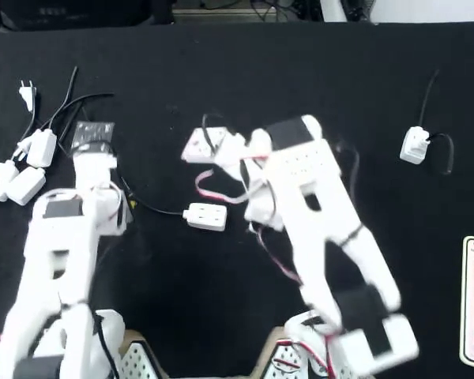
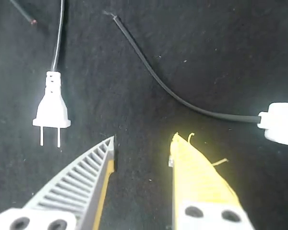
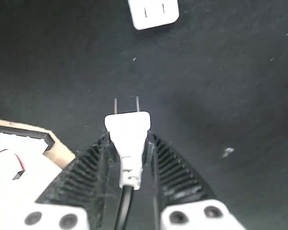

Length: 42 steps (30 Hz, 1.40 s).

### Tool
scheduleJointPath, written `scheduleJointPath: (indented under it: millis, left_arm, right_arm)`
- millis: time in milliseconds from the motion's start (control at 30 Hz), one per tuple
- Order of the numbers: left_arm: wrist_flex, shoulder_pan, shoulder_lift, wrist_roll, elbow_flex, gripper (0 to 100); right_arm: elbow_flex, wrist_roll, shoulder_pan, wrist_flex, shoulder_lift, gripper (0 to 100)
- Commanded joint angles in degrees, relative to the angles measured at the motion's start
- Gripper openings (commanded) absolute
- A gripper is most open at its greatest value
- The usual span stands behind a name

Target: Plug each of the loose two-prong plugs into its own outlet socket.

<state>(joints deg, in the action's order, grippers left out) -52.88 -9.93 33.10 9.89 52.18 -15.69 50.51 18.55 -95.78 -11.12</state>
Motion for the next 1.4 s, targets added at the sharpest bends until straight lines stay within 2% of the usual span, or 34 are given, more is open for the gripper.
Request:
scheduleJointPath:
  millis: [0, 167, 267, 500, 667, 767, 900, 1133, 1233, 1367]
  left_arm:
    - [-2.2, 1.8, -10.2, 0.4, -11.6, 19]
    - [-1.8, 9.5, -22.2, 0.3, -16.3, 19]
    - [1.1, 14.5, -25.9, 0.2, -16.1, 19]
    - [2.3, 24.1, -27.2, 0.1, -16.7, 19]
    - [2.5, 32.2, -27.2, -1.8, -18.0, 19]
    - [6.2, 34.9, -27.2, -4.7, -18.0, 19]
    - [6.0, 34.5, -27.0, -5.2, -18.4, 19]
    - [-5.5, 26.2, -22.2, -4.9, -24.3, 19]
    - [-3.8, 21.9, -21.0, -4.9, -24.0, 19]
    - [5.4, 20.4, -24.4, -5.0, -20.0, 19]
  right_arm:
    - [-4.9, 0.2, -1.2, 1.1, -9.4, 1.0]
    - [-10.9, 0.7, -7.8, 1.3, -16.0, 1.0]
    - [-13.0, 4.7, -13.7, 1.0, -18.6, 1.0]
    - [-17.2, 13.0, -26.1, 1.1, -21.0, 1.0]
    - [-19.1, 16.5, -30.2, 1.5, -21.0, 1.0]
    - [-19.1, 17.6, -31.6, 1.5, -21.0, 1.0]
    - [-19.1, 18.4, -33.1, 1.5, -21.0, 1.0]
    - [-19.1, 19.1, -33.2, 1.5, -21.0, 1.0]
    - [-19.1, 19.1, -33.2, 1.5, -21.0, 1.0]
    - [-19.2, 19.1, -33.3, 1.5, -21.0, 1.0]
